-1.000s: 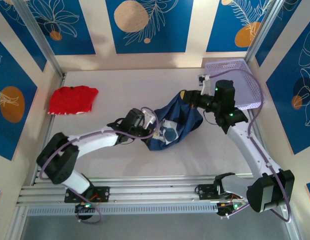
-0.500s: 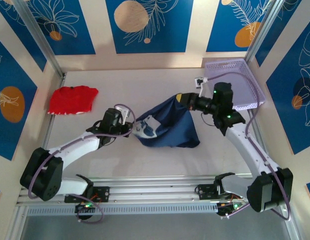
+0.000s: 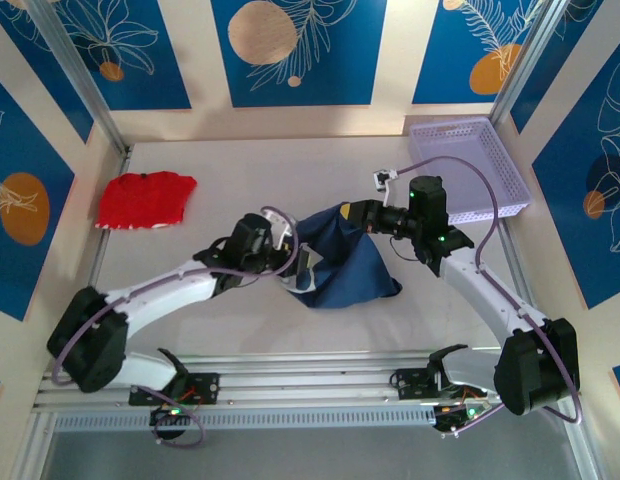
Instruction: Fold the inside-out t-shirt
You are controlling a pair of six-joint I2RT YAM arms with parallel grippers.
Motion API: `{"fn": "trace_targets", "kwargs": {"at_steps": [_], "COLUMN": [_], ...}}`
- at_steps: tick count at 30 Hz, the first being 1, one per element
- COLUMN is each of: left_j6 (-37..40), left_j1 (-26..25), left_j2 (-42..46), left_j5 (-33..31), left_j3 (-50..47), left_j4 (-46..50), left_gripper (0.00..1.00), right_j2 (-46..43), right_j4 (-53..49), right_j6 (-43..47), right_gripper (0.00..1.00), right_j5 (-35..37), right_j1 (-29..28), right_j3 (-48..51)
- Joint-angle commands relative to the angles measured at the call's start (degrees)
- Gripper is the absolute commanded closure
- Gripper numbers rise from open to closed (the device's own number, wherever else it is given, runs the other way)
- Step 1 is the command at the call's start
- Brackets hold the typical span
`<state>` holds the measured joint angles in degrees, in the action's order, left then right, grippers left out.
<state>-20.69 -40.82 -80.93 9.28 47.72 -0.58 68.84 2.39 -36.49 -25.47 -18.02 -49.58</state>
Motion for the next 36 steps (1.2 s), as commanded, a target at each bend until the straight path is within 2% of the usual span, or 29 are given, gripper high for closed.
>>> {"fn": "trace_targets", "kwargs": {"at_steps": [1, 2, 4, 7, 9, 11, 16, 20, 24, 29, 32, 36], "left_j6": [-2.79, -2.78, -2.2, -1.0, -0.28, -0.4, -0.85, -0.49, 0.48, 3.22, 4.93, 8.12], "left_j1": [-0.31, -0.31, -0.31, -0.01, 0.29, 1.06, 3.33, 3.34, 3.09, 2.0, 1.75, 1.4], "left_j2": [-5.97, -7.75, -10.39, -9.11, -6.44, -3.22, 3.96, 4.21, 3.89, 9.52, 10.66, 6.02], "left_j5": [3.11, 2.9, -0.32, -2.52, -3.86, -5.65, -7.58, -7.96, -7.16, -6.38, -5.14, -4.54], "left_j3": [3.7, 4.8, 6.57, 3.3, -0.45, -4.69, -12.7, -15.65, -16.35, -15.85, -13.24, -6.98], "left_j4": [-3.84, -3.97, -1.88, -1.81, -1.64, -1.57, -2.02, -2.98, -3.29, -4.58, -4.72, -3.21], "left_gripper": [0.42, 0.45, 0.62, 0.85, 0.95, 1.0, 1.0, 0.99, 0.81, 0.59, 0.52, 0.46], "right_j2": [-0.46, -0.59, -1.34, -3.18, -4.09, -4.36, -3.95, -3.16, -1.99, -0.94, -1.57, -2.41], "right_j4": [1.41, 1.01, -1.28, -2.47, -2.39, -2.48, -3.87, -4.61, -4.86, -6.98, -8.5, -9.5], "right_j6": [-0.13, 0.25, 1.94, 2.83, 2.81, 2.92, 3.76, 4.34, 4.98, 7.2, 8.85, 9.76], "right_gripper": [1.0, 1.0, 1.0, 1.0, 1.0, 1.0, 1.0, 1.0, 1.0, 1.0, 1.0, 1.0], "right_j5": [0.25, 0.34, 1.16, 1.41, 0.77, -0.19, -2.18, -1.97, -3.78, -6.4, -6.52, -6.76], "right_j1": [-0.44, -0.37, 0.27, 2.88, 4.4, 5.5, 6.4, 6.72, 7.21, 6.91, 6.57, 6.46], "right_j3": [-0.64, -0.86, -2.06, -3.85, -5.43, -7.52, -11.23, -8.37, -4.88, -1.92, -0.88, -0.6]}}
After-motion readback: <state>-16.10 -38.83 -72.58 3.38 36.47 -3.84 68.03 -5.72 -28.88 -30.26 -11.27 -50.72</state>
